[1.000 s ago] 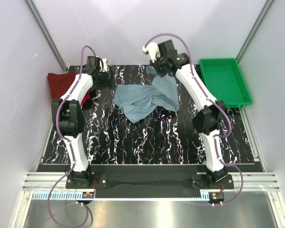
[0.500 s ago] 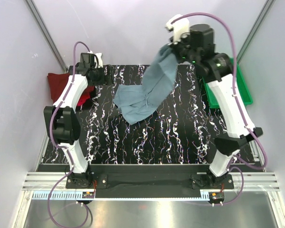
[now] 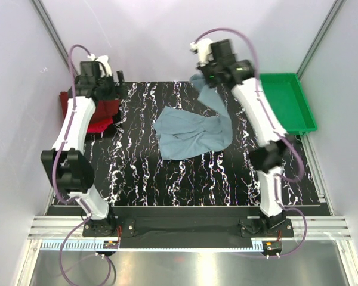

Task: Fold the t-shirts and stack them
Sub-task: Flatten the tshirt out

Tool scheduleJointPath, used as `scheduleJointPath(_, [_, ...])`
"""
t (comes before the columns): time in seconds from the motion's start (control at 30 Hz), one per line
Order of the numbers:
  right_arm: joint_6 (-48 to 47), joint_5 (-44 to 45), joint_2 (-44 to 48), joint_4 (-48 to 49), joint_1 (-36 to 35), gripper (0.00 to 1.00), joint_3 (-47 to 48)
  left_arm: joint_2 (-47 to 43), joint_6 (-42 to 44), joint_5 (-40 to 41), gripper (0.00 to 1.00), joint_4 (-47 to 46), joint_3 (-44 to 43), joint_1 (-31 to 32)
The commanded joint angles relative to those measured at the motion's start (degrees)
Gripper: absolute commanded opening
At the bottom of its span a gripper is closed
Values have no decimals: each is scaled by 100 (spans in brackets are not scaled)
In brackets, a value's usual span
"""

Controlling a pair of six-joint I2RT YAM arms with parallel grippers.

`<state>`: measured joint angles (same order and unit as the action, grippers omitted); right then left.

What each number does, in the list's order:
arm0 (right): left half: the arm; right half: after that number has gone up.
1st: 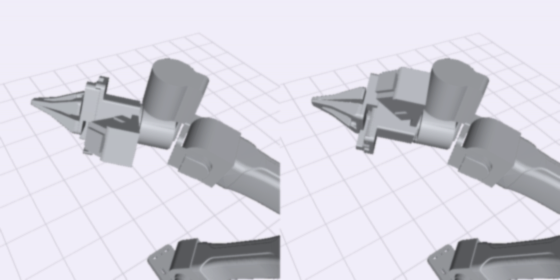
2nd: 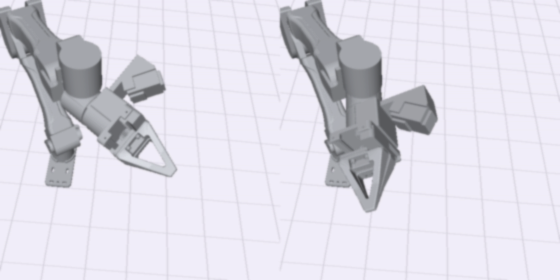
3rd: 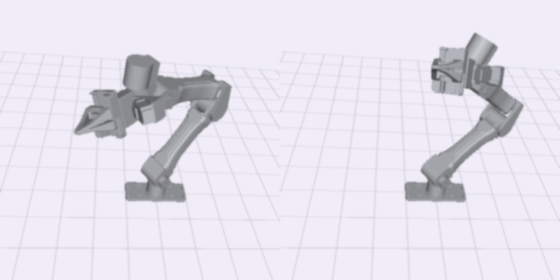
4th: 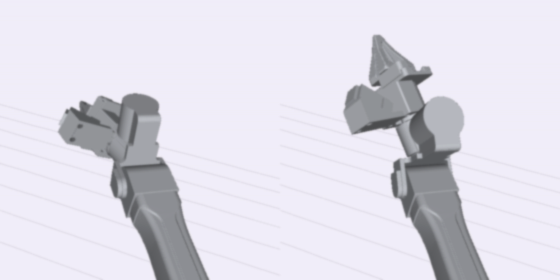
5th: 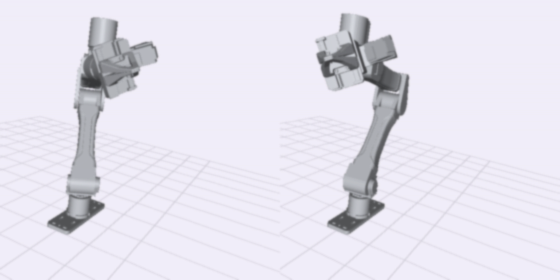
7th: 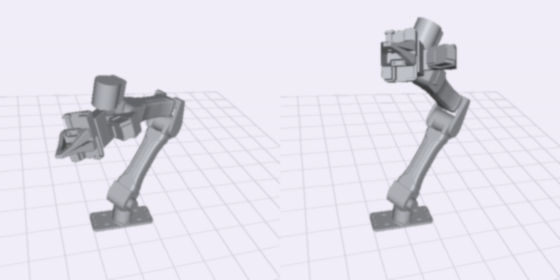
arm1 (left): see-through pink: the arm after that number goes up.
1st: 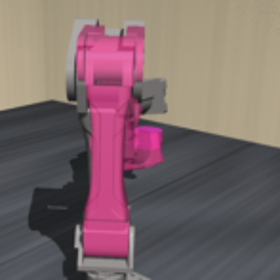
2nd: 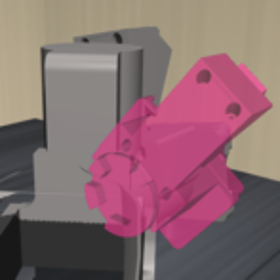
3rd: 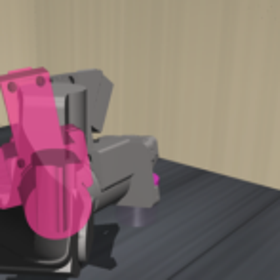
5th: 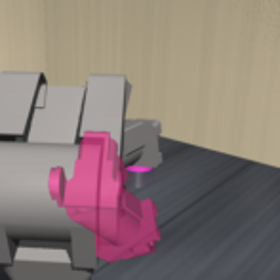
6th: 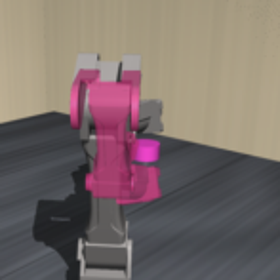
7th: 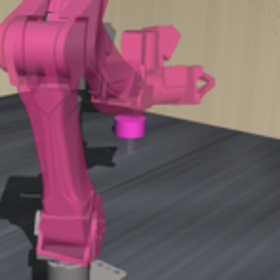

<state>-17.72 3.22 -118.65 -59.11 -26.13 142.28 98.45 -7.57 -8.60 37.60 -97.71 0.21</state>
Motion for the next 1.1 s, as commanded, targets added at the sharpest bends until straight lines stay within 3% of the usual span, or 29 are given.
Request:
scheduleJointPath(0.0, [110, -577, -1059, -451, -776, 0, 2109, -511, -139, 253, 92, -253, 208, -179])
scheduleJointPath(0.07, [102, -683, -1143, -209, -1094, 0, 2567, -660, -174, 280, 92, -297, 410, -249])
scheduleJointPath(0.2, [549, -885, 364, 1496, -1386, 0, 684, -731, -148, 342, 92, -333, 525, -267])
scheduleJointPath(0.27, [681, -666, 500, 1675, -1351, 0, 835, -661, -130, 333, 92, -324, 499, -258])
scheduleJointPath(0.37, [708, -131, 772, 2068, -878, 0, 978, -565, -157, 307, 92, -341, 429, -258])
scheduleJointPath(0.5, [446, 572, 1203, 2807, 317, 0, -64, -503, -157, 297, 92, -359, 393, -267])
scheduleJointPath(0.53, [262, 1131, 1186, 2870, 537, 0, -208, -494, -157, 280, 92, -359, 385, -267])
scheduleJointPath(0.63, [216, 1128, 1046, 1924, 1337, 0, -393, -485, -148, 254, 92, -342, 341, -267])
scheduleJointPath(0.7, [277, 1023, 958, 441, 1426, 0, -481, -459, -148, 254, 92, -333, 306, -267])
scheduleJointPath(0.77, [426, -10, 1028, -909, 1374, 0, -841, -433, -148, 245, 92, -341, 288, -258])
scheduleJointPath(0.87, [139, -1400, 1510, -1635, 787, 0, -2026, -380, -148, 262, 92, -350, 270, -267])
scheduleJointPath(0.9, [-29, -2039, 1538, -1900, 254, 0, -2176, -380, -139, 271, 92, -350, 279, -267])
scheduleJointPath(0.97, [-301, -2988, 1407, -2609, -67, 0, -2012, -362, -130, 289, 92, -350, 270, -258])
scheduleJointPath(1.0, [-338, -3899, 1136, -2849, -198, 0, -1489, -362, -113, 289, 92, -342, 253, -258])
scheduleJointPath(1.03, [-216, -4091, 986, -2912, -208, 1, -1205, -353, -104, 306, 92, -342, 235, -267])
scheduleJointPath(1.07, [-119, -4215, 836, -2922, -208, 9, -880, -353, -95, 315, 92, -342, 226, -276])
